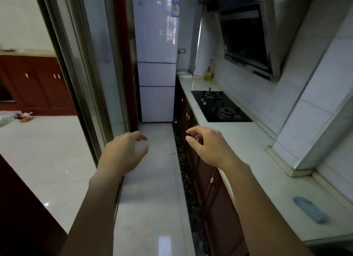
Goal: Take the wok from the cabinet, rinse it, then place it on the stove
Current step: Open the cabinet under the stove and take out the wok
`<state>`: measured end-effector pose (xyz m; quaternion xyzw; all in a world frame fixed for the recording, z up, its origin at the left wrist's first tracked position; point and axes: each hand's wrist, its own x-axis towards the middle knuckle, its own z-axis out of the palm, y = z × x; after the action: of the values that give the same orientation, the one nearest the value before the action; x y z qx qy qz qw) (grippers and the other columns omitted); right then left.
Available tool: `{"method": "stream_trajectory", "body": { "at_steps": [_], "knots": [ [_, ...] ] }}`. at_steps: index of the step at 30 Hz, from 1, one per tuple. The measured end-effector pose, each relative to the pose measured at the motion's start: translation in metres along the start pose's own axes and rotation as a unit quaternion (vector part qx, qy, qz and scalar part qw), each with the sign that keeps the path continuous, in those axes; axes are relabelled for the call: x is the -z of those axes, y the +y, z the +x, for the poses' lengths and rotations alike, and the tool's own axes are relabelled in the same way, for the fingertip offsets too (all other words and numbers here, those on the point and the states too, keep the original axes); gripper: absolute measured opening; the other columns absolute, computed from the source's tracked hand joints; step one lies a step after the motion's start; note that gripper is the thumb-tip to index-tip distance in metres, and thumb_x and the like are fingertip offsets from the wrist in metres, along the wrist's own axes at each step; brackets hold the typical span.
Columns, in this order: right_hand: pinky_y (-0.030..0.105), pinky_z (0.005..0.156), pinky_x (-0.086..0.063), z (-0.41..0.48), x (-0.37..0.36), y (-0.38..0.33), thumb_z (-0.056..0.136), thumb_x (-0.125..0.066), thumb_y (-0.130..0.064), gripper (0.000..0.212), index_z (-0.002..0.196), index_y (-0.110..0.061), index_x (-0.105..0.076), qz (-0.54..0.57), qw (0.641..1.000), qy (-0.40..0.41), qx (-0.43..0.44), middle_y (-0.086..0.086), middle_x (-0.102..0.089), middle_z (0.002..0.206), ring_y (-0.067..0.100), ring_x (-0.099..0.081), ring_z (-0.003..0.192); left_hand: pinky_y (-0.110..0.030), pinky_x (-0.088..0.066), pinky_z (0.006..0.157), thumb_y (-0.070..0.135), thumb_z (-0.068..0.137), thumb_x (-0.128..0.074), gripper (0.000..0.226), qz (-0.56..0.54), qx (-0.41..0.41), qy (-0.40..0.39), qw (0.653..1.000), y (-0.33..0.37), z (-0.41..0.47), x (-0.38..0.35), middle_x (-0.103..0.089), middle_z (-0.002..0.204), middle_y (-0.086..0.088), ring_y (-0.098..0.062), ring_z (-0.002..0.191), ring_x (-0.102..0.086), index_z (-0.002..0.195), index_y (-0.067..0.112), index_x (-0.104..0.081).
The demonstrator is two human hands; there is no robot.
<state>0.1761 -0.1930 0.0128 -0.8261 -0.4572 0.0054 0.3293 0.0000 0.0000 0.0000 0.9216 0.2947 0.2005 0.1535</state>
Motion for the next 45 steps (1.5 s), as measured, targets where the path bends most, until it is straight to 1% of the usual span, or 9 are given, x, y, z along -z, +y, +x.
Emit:
{"method": "stream_trajectory", "body": {
  "at_steps": [3, 6, 10, 18, 23, 28, 31, 38, 45],
  "knots": [
    [0.033, 0.1, -0.051, 0.029, -0.005, -0.009, 0.099, -0.057, -0.041, 0.034, 0.129, -0.026, -0.063, -0.001, 1.0, 0.023, -0.016, -0.006, -0.066, 0.124, 0.009, -0.059, 0.116, -0.043, -0.052, 0.098, 0.049, 0.094, -0.059, 0.036, -0.016, -0.016, -0.004, 1.0, -0.018, 0.035, 0.008, -0.067, 0.125, 0.008, -0.017, 0.116, -0.062, 0.126, 0.033, -0.063],
    [0.033, 0.098, -0.052, 0.049, -0.019, -0.012, 0.099, -0.056, -0.04, 0.032, 0.127, -0.026, -0.064, -0.013, 0.998, 0.047, -0.036, -0.006, -0.067, 0.123, 0.009, -0.06, 0.114, -0.04, -0.052, 0.096, 0.047, 0.095, -0.059, 0.036, -0.029, -0.028, -0.001, 0.999, -0.03, 0.062, 0.01, -0.067, 0.125, 0.007, -0.016, 0.115, -0.063, 0.127, 0.031, -0.063],
    [0.038, 0.097, -0.054, 0.067, -0.037, -0.013, 0.098, -0.056, -0.041, 0.033, 0.127, -0.026, -0.064, -0.037, 0.997, 0.036, -0.055, -0.006, -0.067, 0.123, 0.011, -0.061, 0.115, -0.043, -0.053, 0.095, 0.049, 0.094, -0.058, 0.035, -0.029, -0.03, -0.032, 0.999, -0.048, 0.073, -0.004, -0.067, 0.124, 0.009, -0.016, 0.112, -0.063, 0.124, 0.033, -0.063],
    [0.032, 0.096, -0.05, 0.104, -0.048, -0.001, 0.099, -0.055, -0.044, 0.034, 0.127, -0.026, -0.064, -0.037, 0.995, 0.042, -0.078, -0.006, -0.066, 0.124, 0.012, -0.059, 0.115, -0.046, -0.053, 0.096, 0.049, 0.095, -0.056, 0.036, -0.019, -0.048, -0.038, 0.998, -0.061, 0.116, -0.017, -0.067, 0.123, 0.008, -0.016, 0.11, -0.064, 0.125, 0.031, -0.062],
    [0.032, 0.101, -0.049, 0.131, -0.061, 0.024, 0.099, -0.056, -0.042, 0.036, 0.129, -0.023, -0.063, -0.024, 0.995, 0.044, -0.084, -0.004, -0.064, 0.129, 0.013, -0.058, 0.12, -0.046, -0.052, 0.096, 0.05, 0.094, -0.057, 0.034, -0.015, -0.061, -0.063, 0.996, -0.065, 0.15, -0.035, -0.067, 0.122, 0.008, -0.016, 0.11, -0.064, 0.123, 0.032, -0.062],
    [0.028, 0.096, -0.048, 0.189, -0.082, 0.049, 0.099, -0.057, -0.042, 0.041, 0.135, -0.023, -0.059, -0.009, 0.996, 0.03, -0.08, -0.004, -0.061, 0.134, 0.013, -0.058, 0.121, -0.043, -0.051, 0.099, 0.051, 0.094, -0.057, 0.035, 0.009, -0.045, -0.075, 0.996, -0.079, 0.196, -0.048, -0.065, 0.125, 0.009, -0.015, 0.115, -0.062, 0.124, 0.034, -0.062],
    [0.03, 0.096, -0.049, 0.236, -0.088, 0.066, 0.099, -0.056, -0.042, 0.042, 0.137, -0.023, -0.056, 0.005, 0.998, 0.016, -0.067, -0.003, -0.06, 0.135, 0.014, -0.058, 0.121, -0.041, -0.05, 0.099, 0.048, 0.094, -0.059, 0.033, 0.024, -0.038, -0.064, 0.997, -0.085, 0.235, -0.051, -0.066, 0.121, 0.009, -0.015, 0.116, -0.061, 0.122, 0.031, -0.065],
    [0.03, 0.097, -0.047, 0.335, -0.077, 0.122, 0.099, -0.057, -0.042, 0.043, 0.137, -0.023, -0.056, 0.024, 0.997, 0.014, -0.071, -0.002, -0.06, 0.135, 0.015, -0.056, 0.123, -0.038, -0.05, 0.098, 0.044, 0.096, -0.059, 0.031, 0.028, -0.046, -0.041, 0.998, -0.058, 0.352, -0.068, -0.067, 0.123, 0.008, -0.016, 0.116, -0.061, 0.123, 0.029, -0.064],
    [0.033, 0.099, -0.05, 0.407, -0.081, 0.179, 0.099, -0.058, -0.041, 0.042, 0.136, -0.022, -0.057, 0.039, 0.996, 0.013, -0.082, -0.003, -0.061, 0.135, 0.013, -0.057, 0.122, -0.04, -0.051, 0.097, 0.044, 0.096, -0.056, 0.034, 0.035, -0.039, -0.085, 0.995, -0.047, 0.424, -0.123, -0.065, 0.124, 0.007, -0.015, 0.113, -0.062, 0.125, 0.029, -0.062]
  ]
}}
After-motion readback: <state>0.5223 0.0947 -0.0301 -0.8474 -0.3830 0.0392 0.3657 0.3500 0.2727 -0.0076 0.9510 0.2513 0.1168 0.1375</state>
